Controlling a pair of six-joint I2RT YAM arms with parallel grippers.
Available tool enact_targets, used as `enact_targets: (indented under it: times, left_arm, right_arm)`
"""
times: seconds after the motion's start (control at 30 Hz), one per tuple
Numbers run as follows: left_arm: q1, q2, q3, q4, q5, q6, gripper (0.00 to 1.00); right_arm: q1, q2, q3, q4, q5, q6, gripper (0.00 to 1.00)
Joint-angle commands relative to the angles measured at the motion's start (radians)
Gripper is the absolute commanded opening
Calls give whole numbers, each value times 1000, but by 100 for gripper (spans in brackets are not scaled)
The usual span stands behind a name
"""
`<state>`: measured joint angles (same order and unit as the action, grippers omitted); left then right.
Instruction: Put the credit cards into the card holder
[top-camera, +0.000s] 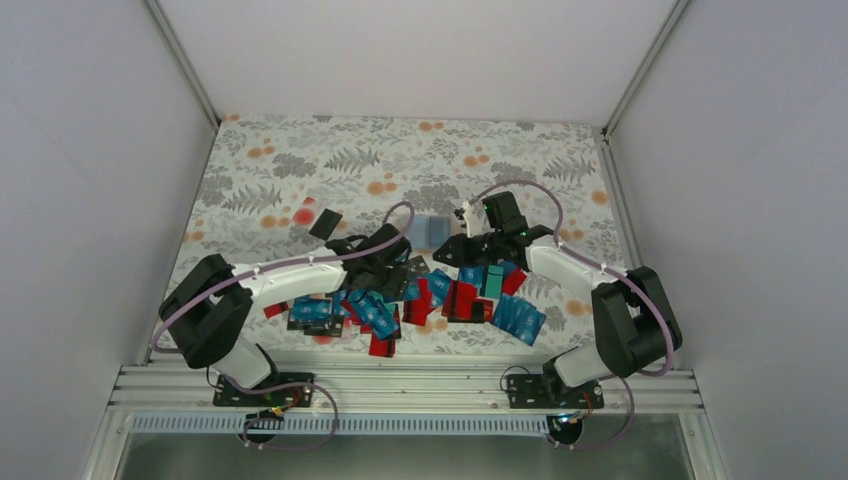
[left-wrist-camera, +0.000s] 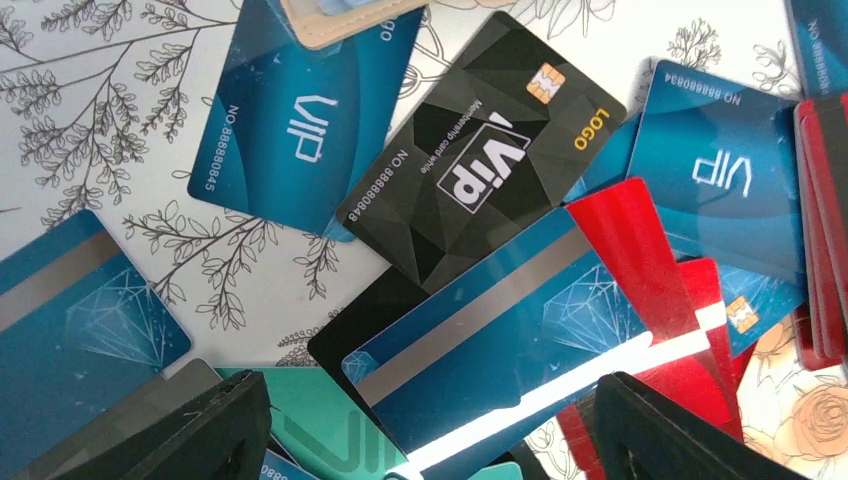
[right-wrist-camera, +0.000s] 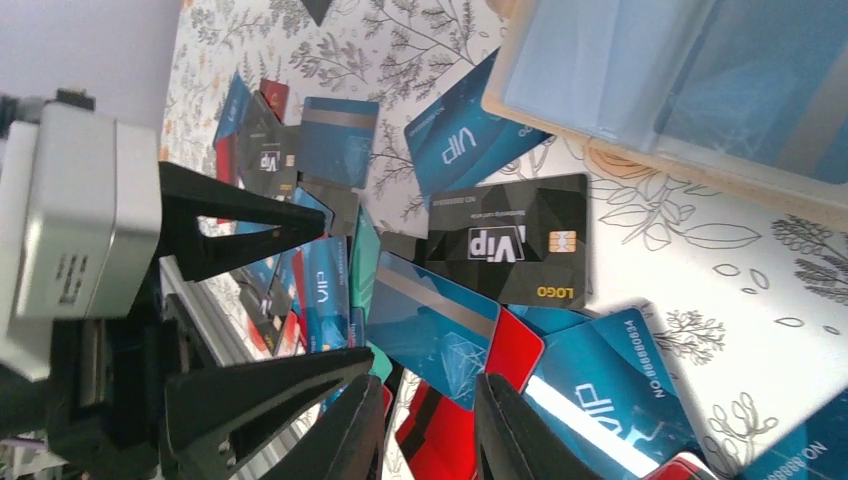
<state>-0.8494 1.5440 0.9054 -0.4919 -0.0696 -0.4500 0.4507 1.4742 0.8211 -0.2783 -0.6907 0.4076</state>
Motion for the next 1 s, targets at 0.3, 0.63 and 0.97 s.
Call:
enact_targets:
  times: [0.3,0.63,0.97]
  left_arm:
    - [-114,158,126,-83,-119,220,92]
    - [-107,205,132,-74,-73,265,95]
    - [-46,240,116,-67,18,273,95]
  right_arm:
    - [6,-92,1,-93,108,-62,28]
    - [3,-105,-16,-91,109,-64,28]
    - [2,-94,-7,-101,100,-70,27]
